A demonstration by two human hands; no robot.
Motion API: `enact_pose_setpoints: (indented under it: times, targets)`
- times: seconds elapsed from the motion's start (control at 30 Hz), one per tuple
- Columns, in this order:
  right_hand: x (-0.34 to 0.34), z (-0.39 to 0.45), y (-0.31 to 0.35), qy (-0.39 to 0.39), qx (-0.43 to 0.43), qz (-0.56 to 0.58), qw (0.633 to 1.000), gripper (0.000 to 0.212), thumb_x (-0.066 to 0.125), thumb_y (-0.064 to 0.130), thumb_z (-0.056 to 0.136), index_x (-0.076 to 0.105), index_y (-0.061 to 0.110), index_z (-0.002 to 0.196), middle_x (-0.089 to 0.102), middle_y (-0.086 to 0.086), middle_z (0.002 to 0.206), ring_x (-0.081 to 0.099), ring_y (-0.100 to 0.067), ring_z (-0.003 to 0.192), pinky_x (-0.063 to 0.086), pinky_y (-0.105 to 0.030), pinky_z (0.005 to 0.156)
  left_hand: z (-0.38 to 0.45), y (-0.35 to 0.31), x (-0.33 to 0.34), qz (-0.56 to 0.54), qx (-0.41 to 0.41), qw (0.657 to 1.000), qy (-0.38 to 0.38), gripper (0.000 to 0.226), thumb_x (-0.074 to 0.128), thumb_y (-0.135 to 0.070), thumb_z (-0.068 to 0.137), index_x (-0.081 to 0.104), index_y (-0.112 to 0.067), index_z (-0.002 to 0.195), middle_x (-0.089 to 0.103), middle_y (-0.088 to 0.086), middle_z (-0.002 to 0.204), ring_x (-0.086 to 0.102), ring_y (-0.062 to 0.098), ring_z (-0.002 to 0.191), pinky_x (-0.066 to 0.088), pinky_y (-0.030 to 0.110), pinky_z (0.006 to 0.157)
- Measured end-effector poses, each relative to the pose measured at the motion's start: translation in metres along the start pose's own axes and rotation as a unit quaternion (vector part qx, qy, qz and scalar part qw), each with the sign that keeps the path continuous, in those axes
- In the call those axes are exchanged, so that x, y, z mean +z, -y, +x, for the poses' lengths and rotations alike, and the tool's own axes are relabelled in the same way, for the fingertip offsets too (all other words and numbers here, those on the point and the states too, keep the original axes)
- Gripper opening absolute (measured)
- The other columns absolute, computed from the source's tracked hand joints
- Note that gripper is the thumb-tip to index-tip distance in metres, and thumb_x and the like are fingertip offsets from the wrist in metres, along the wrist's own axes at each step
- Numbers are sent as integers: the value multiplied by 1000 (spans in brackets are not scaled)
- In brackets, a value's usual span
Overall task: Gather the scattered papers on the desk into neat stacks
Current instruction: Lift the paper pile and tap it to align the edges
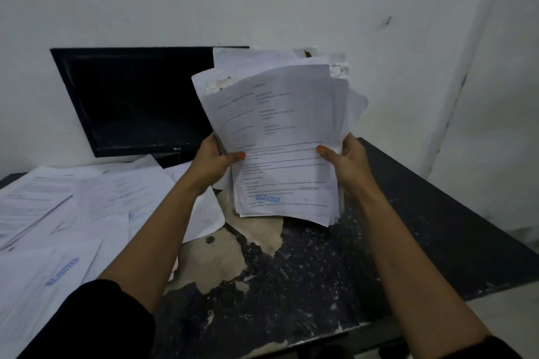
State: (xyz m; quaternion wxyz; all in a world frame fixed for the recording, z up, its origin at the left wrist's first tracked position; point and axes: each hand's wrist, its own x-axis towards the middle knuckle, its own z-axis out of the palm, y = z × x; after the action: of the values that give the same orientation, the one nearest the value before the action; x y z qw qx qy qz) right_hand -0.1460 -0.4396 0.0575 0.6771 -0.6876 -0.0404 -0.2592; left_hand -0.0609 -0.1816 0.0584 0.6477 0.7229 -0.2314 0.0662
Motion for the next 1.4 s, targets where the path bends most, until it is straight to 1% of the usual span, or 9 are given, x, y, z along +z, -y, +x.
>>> enact_pose_setpoints:
  times: [0.17, 0.33, 0.57, 0.73, 0.87, 1.03, 1.13, 1.23, 1.4]
  targets:
    - [-1, 1, 10, 16, 14, -21, 1000, 43, 66, 6, 89, 50, 14, 128, 62, 2, 113, 62, -13, 100, 54, -27, 88, 2, -9, 5, -7, -2, 1000, -6, 48, 70, -16, 87, 50, -13, 131, 62, -12, 115, 60, -4, 101, 52, 11, 77]
    - [-2, 4, 22, -28, -24, 8, 999, 52, 74, 18, 84, 51, 14, 131, 64, 3, 115, 65, -11, 100, 57, -25, 81, 8, -39, 14, -12, 58, 997, -45, 39, 69, -21, 89, 55, -15, 125, 64, -12, 111, 66, -7, 91, 52, 10, 69]
    - [4, 12, 37, -67, -81, 25, 994, 56, 76, 23, 82, 51, 15, 132, 64, 0, 117, 65, -14, 103, 57, -30, 83, 25, -70, 28, -53, 86, 995, -15, 57, 74, -27, 78, 55, -5, 128, 69, 4, 114, 70, 14, 98, 57, 25, 75]
    - [1, 15, 32, -81, -82, 25, 993, 60, 77, 24, 81, 49, 14, 133, 64, -1, 118, 65, -14, 102, 58, -31, 81, 27, -59, 26, -90, 63, 994, -16, 41, 69, -28, 88, 58, -8, 122, 70, 1, 104, 71, 10, 89, 56, 22, 70]
    - [-2, 17, 29, -69, -60, 36, 995, 56, 77, 27, 80, 53, 18, 130, 66, 0, 117, 66, -18, 103, 58, -34, 79, 19, -28, 30, -103, 7, 995, 7, 89, 81, -71, 50, 62, -14, 117, 70, 4, 110, 71, 17, 96, 58, 28, 75]
    - [0, 22, 41, -60, -65, 33, 996, 28, 73, 23, 84, 63, 21, 110, 70, 6, 100, 69, -10, 87, 56, -21, 67, 27, -28, 35, -95, -6, 995, 5, 61, 82, -55, 59, 67, -22, 108, 71, 2, 112, 69, 16, 101, 58, 35, 85]
    - [5, 25, 47, -100, -83, 37, 991, 20, 72, 21, 86, 64, 22, 104, 68, 11, 94, 68, 1, 77, 54, -16, 63, 30, -37, 40, -55, 19, 998, -29, 44, 82, -41, 69, 67, -22, 105, 71, -4, 105, 70, 7, 92, 59, 28, 79]
    - [14, 25, 50, -127, -87, 34, 987, 27, 72, 26, 86, 63, 20, 111, 68, 10, 97, 67, -3, 84, 57, -20, 70, 27, -41, 49, -50, 59, 991, -107, 33, 81, -29, 76, 68, -15, 103, 71, -5, 98, 70, 1, 83, 56, 17, 67]
    - [29, 20, 46, -109, -54, 54, 991, 32, 74, 32, 84, 64, 20, 113, 71, 2, 101, 69, -16, 91, 60, -33, 77, 19, -41, 58, -108, 64, 974, -188, 20, 81, -24, 78, 69, -19, 94, 72, -7, 90, 71, 3, 77, 55, 18, 63]
